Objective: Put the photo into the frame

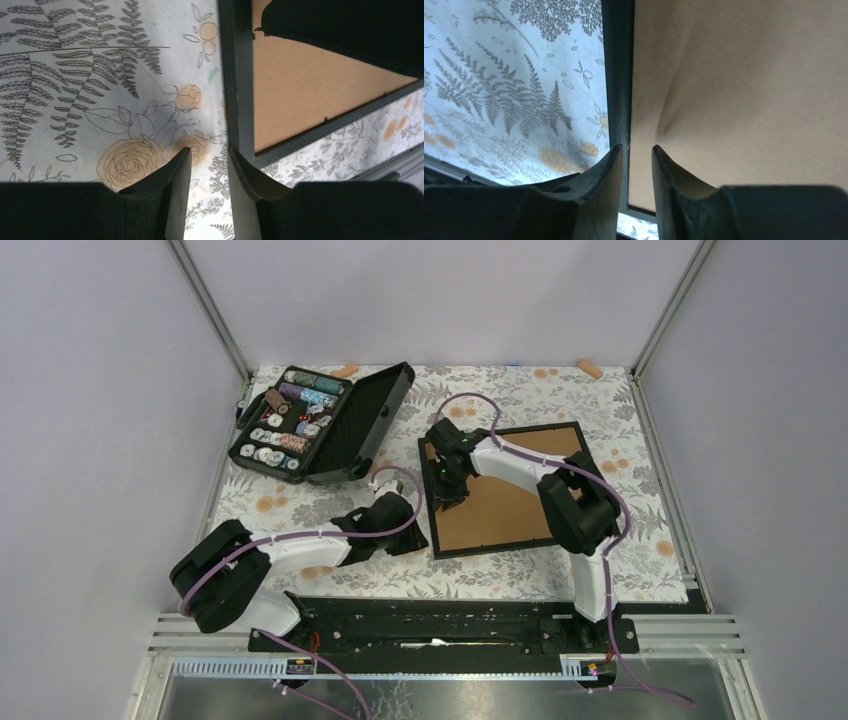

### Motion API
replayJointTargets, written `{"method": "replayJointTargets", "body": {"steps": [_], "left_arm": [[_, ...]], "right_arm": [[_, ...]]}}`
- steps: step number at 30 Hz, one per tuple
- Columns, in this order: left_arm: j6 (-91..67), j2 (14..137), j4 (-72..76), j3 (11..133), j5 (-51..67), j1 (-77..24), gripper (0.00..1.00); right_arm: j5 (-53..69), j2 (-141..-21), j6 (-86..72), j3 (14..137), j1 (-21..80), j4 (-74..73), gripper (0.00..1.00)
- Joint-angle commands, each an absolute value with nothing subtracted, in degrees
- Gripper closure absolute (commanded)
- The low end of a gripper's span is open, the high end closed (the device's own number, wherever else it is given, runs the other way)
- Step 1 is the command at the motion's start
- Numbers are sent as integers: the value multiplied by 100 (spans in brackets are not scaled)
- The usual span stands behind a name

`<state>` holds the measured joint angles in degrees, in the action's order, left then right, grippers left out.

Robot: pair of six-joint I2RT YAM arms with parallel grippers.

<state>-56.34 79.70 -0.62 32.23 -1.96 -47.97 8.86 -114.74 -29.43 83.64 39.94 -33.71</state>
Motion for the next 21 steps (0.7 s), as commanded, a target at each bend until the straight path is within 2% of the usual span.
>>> {"method": "replayJointTargets", "body": {"steps": [1,8,13,15,18,21], "left_arm": [[-5930,8206,211,3152,-698,-4847,65],[-5977,8299,454,2975,-722,-4927,67],[-5952,8365,528,2973,-604,-4930,64],[-5914,8319,527,2970,-606,-4929,62],[-5854,8232,522,2971,-587,-4926,59],[-5812,8334,532,2994,-598,-4931,57]], "right_arm": [[608,-11845,-3106,8898,4150,-3953,69],[412,-11892,-3140,8819,4224,-4118,73],[376,-11976,-3145,8881,4298,-4192,74],[352,-11903,-3177,8869,4314,-4188,70],[410,-11700,-3218,8887,4311,-4170,58],[382,-11585,-3238,8920,4307,-4079,57]]}}
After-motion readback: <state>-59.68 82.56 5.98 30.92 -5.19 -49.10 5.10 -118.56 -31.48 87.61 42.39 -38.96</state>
